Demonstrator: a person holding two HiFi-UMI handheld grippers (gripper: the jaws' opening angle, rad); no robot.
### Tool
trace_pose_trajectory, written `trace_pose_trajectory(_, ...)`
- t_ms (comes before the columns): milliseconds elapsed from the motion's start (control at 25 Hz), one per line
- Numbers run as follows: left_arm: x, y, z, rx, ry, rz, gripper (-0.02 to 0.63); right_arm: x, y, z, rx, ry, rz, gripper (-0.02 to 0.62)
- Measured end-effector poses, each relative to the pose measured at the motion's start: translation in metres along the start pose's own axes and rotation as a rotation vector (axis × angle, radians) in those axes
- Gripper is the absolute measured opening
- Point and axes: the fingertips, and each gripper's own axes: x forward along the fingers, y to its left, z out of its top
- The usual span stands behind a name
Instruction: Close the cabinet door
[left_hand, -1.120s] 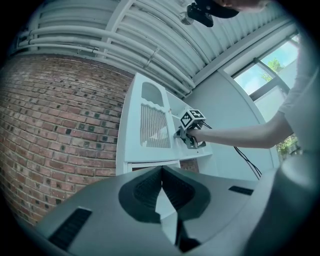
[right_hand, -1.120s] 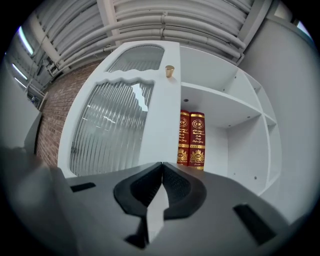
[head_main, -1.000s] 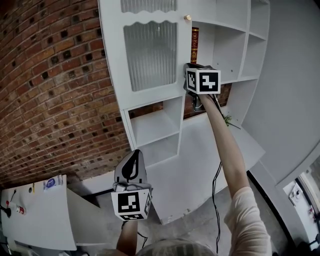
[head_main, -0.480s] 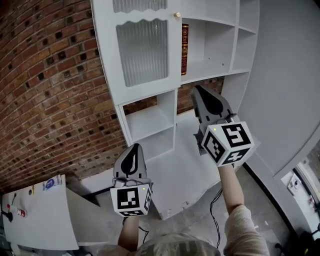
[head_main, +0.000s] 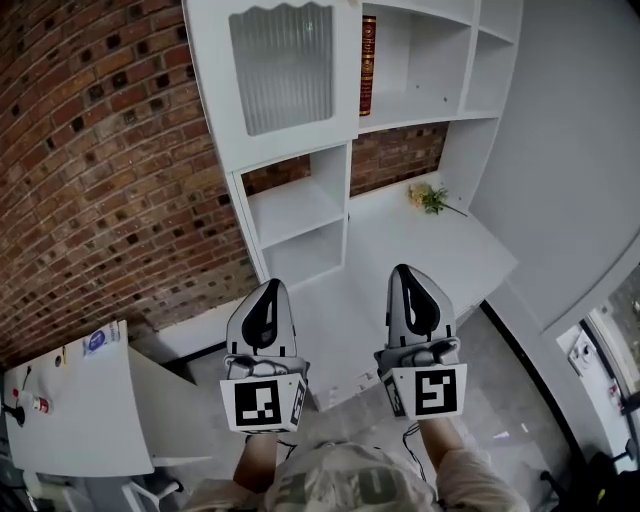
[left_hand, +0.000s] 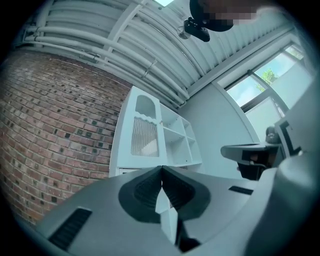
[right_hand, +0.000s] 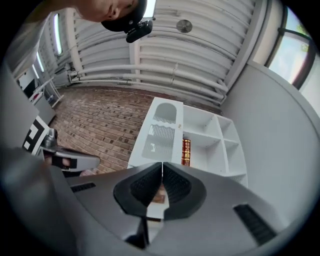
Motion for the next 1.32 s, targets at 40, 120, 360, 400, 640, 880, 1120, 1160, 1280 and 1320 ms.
trace_pose_trajectory(40,-0.006,-0.003,-0.003,0.001,0.010,-0.001,0.012,-0.011,0.003,-0.010,0.022,0.023,0.000,0.018)
trace_pose_trajectory(120,-0.015,-0.012,-0.010,0.016,0.031,-0.008,0.012,-0.031,0.007,-0.029,0.070,0.061,-0.007,0.018)
trace_pose_trajectory(360,-0.026,-0.028,-0.021,-0.003,0.056,-0.037,0.012,-0.056,0.015,-0.064,0.118,0.171,-0.010,0.018)
trace_pose_trajectory(400,-0.026,-0.028,-0.021,-0.003,0.057,-0.037,0.012,-0.056,0.015,-0.065,0.135,0.177,-0.004,0.018)
trace_pose_trajectory(640,-0.026,-0.033,-0.018,-0.011,0.051,-0.042,0.012,-0.057,0.013,-0.062,0.143,0.175,0.004,0.018)
trace_pose_trajectory(880,-0.027,-0.039,-0.018,-0.015,0.055,-0.050,0.012,-0.060,0.004,-0.059,0.133,0.178,-0.009,0.018)
trace_pose_trajectory(1120,-0.027,-0.040,-0.019,-0.019,0.057,-0.049,0.012,-0.062,0.002,-0.058,0.113,0.184,-0.005,0.018)
trace_pose_trajectory(1160,-0.027,-0.039,-0.019,-0.020,0.058,-0.049,0.012,-0.061,0.002,-0.058,0.110,0.184,-0.003,0.018)
trace_pose_trajectory(1280,-0.027,-0.040,-0.020,-0.023,0.061,-0.050,0.012,-0.061,0.001,-0.056,0.105,0.181,-0.001,0.018)
trace_pose_trajectory(1320,-0.027,-0.041,-0.020,-0.024,0.061,-0.050,0.012,-0.061,0.001,-0.056,0.104,0.180,-0.001,0.018)
